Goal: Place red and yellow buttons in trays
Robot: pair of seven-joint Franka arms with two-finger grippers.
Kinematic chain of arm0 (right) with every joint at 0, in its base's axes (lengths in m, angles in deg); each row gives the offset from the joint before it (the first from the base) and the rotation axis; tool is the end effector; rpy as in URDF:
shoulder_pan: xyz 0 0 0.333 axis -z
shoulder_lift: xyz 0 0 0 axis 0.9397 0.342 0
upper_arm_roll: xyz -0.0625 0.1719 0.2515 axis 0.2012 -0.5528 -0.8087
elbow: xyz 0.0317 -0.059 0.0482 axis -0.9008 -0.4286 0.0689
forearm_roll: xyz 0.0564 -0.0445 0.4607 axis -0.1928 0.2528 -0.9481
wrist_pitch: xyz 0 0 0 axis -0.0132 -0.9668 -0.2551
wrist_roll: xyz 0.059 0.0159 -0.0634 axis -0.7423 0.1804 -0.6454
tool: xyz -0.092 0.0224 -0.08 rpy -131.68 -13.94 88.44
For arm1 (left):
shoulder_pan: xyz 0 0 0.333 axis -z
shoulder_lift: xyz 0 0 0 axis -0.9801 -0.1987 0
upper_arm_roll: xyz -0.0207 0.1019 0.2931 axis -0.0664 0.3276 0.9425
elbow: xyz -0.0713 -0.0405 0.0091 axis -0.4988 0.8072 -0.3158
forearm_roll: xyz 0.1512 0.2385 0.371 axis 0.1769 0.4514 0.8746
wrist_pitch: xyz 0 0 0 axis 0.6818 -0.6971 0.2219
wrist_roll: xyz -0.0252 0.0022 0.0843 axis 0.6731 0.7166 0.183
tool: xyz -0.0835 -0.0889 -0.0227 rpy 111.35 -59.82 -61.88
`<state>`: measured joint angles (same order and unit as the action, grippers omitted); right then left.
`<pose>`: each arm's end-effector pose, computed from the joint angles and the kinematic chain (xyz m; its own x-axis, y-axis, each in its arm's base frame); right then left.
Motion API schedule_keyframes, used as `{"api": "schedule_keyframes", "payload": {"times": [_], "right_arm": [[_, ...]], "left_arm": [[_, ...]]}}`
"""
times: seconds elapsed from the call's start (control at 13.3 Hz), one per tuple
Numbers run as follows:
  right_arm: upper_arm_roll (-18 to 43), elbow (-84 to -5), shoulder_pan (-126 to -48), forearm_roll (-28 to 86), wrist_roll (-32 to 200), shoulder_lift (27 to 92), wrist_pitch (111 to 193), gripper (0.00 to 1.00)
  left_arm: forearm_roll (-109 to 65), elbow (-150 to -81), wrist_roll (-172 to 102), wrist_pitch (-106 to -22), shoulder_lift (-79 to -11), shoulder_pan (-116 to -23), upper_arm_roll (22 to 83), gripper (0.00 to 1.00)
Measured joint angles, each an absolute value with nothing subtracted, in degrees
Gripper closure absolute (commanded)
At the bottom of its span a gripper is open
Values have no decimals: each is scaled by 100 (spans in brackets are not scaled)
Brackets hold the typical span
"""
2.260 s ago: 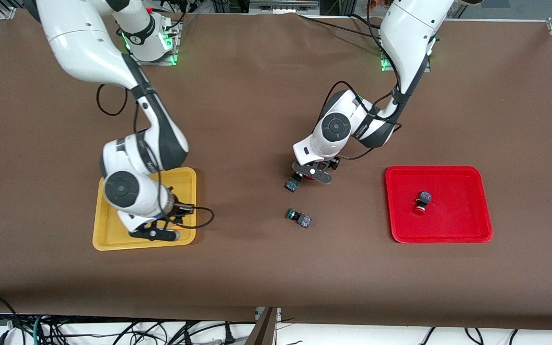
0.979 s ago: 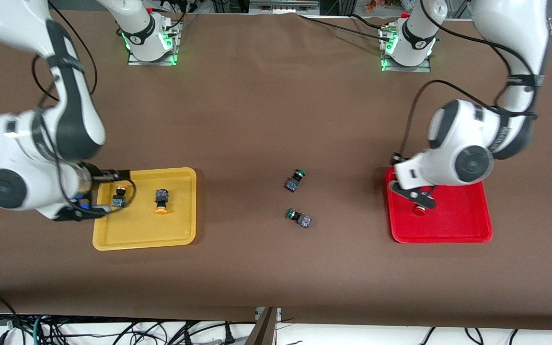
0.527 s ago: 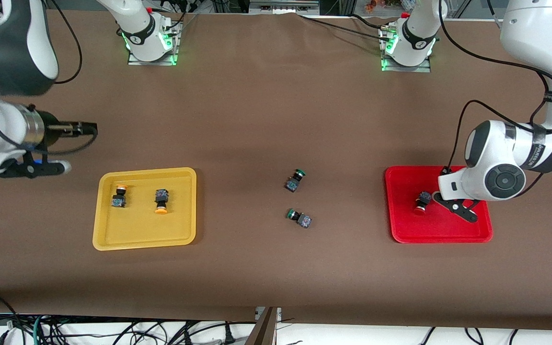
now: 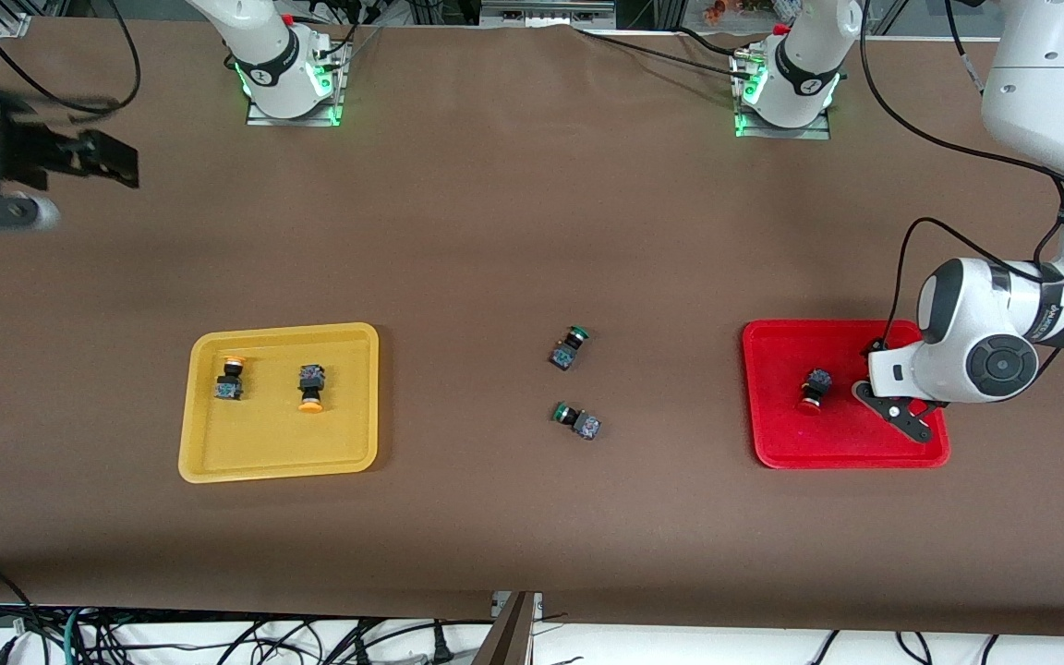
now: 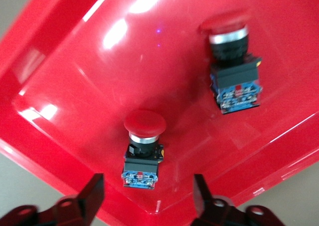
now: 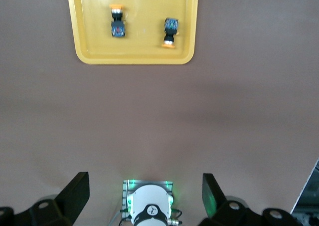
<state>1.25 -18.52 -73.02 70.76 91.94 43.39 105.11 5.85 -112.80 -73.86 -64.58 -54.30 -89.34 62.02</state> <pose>0.6158 0.0747 0.6545 0.9789 0.0621 -0.1945 0.0794 -0.9934 0.0823 0.7013 0.0516 0.1638 0.7304 -0.6180 -0.2909 -0.6485 -0.7611 -0.0112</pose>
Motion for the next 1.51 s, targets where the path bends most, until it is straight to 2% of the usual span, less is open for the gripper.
{"api": "schedule_keyframes", "payload": {"times": [0.3, 0.6, 0.83, 1.05, 1.21, 1.51], "right_arm": [[125, -2663, -7282, 7071, 9191, 3638, 10665, 0], [125, -2914, -7280, 7014, 9191, 3619, 10729, 0], [138, -2932, -7273, 7012, 9191, 3640, 10728, 0], [147, -2933, -7269, 7008, 9190, 3656, 10728, 0], [139, -2933, -7272, 7000, 9188, 3663, 10729, 0], [126, -2932, -7275, 6999, 9180, 3698, 10734, 0]], "left_arm": [[479, -11128, -7331, -5685, -4805, -8915, 5996, 0], [-115, -11114, -7053, -5122, -4145, -8889, 5854, 0], [-123, -11004, -6223, -4701, -3708, -8879, 5429, 0], [-139, -10278, -5791, -3842, -3328, -8746, 5273, 0], [-450, -10038, -5541, -3778, -3016, -8469, 5702, 0], [-1037, -10044, -4869, -3757, -2456, -7608, 7072, 0]]}}
